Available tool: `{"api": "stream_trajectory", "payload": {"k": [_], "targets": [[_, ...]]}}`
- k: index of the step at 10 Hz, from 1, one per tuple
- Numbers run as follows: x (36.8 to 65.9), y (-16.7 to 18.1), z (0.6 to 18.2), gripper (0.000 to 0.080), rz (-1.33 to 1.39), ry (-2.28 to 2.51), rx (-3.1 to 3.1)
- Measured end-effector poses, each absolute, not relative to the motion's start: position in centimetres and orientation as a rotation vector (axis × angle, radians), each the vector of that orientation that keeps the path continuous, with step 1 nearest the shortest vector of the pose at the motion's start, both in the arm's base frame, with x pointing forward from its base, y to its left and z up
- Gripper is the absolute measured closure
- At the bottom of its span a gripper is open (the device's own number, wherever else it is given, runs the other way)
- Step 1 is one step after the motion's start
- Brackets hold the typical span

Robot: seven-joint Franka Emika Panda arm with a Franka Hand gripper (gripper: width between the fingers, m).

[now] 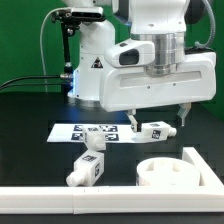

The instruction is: Assemble stool

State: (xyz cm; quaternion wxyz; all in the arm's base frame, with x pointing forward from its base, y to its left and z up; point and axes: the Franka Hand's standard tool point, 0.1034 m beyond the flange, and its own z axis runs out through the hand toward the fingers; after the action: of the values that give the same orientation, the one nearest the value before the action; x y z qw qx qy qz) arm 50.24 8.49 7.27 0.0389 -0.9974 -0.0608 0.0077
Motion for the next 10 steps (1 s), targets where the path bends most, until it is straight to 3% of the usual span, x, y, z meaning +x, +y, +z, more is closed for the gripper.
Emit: {"api": "stream_trajectory", "payload": {"k": [3,5,10], "targets": [[47.6,8.2,5.3,0.0151,0.159,0.264,-3.03],[47.7,8.0,6.6,0.0151,0.185,0.629,-2.969],[47.5,8.3,6.5,0.0151,0.245,1.154,-2.76]]}}
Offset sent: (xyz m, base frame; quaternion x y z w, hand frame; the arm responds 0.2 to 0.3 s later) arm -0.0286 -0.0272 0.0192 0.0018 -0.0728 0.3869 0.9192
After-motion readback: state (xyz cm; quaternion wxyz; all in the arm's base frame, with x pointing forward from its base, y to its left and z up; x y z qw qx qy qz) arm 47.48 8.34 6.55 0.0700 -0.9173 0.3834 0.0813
